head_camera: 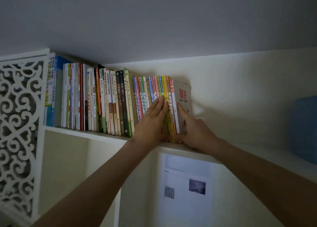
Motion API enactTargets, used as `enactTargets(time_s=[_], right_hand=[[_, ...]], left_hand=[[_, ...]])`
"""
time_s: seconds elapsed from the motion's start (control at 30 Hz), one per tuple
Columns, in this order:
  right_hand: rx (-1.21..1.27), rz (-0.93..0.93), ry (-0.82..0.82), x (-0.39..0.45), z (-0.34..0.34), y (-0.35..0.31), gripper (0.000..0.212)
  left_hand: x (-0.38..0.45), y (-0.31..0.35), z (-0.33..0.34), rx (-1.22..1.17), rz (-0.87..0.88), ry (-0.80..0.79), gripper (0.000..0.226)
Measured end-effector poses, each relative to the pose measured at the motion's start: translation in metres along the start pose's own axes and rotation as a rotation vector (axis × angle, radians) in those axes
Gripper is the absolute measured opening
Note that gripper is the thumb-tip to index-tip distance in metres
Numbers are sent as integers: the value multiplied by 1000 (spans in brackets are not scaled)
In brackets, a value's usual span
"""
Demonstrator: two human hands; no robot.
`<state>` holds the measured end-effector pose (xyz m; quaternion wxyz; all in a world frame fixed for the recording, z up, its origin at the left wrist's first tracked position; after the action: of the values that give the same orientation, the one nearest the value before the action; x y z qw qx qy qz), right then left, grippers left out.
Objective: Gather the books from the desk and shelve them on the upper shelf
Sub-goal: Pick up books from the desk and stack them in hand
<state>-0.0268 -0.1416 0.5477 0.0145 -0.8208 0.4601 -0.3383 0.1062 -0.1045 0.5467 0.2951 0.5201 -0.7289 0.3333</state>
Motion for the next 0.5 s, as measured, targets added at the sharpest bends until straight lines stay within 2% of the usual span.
enactTargets(time_s=[0.07, 0.17, 0.27, 0.33, 0.4, 0.47, 0.5], right_hand=[[-13, -3, 11, -10, -2, -2, 107], [-28, -156, 109, -25, -2, -17, 82], [-221, -155, 87, -26, 9, -23, 59], [-323, -77, 36, -22, 15, -18, 62], [-366, -23, -20, -22, 15, -17, 72], [-384, -9, -17, -35, 10, -25, 71], [-376, -57, 58, -49, 6, -30, 65]], left_hand=[[-6, 1, 1, -37, 7, -6, 101], [-16, -4, 5, -126, -48, 117, 93], [-16, -4, 5, -57, -74, 166, 84], [-14, -1, -5, 39, -79, 175, 80], [-14, 3, -14, 127, -99, 110, 77], [-21, 12, -23, 75, -102, 67, 63], [-30, 23, -30, -14, -85, 122, 47]])
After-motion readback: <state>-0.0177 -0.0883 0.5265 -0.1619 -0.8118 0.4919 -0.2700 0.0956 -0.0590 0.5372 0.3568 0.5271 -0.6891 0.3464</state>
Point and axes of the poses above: each hand's wrist, its own x-axis towards the middle knuckle, its own z-axis out of the palm, y = z × x, the point moved 5 cm from there along x, towards the middle knuckle, and after that the axes turned 7 degrees about z, right-handed, at the moved point
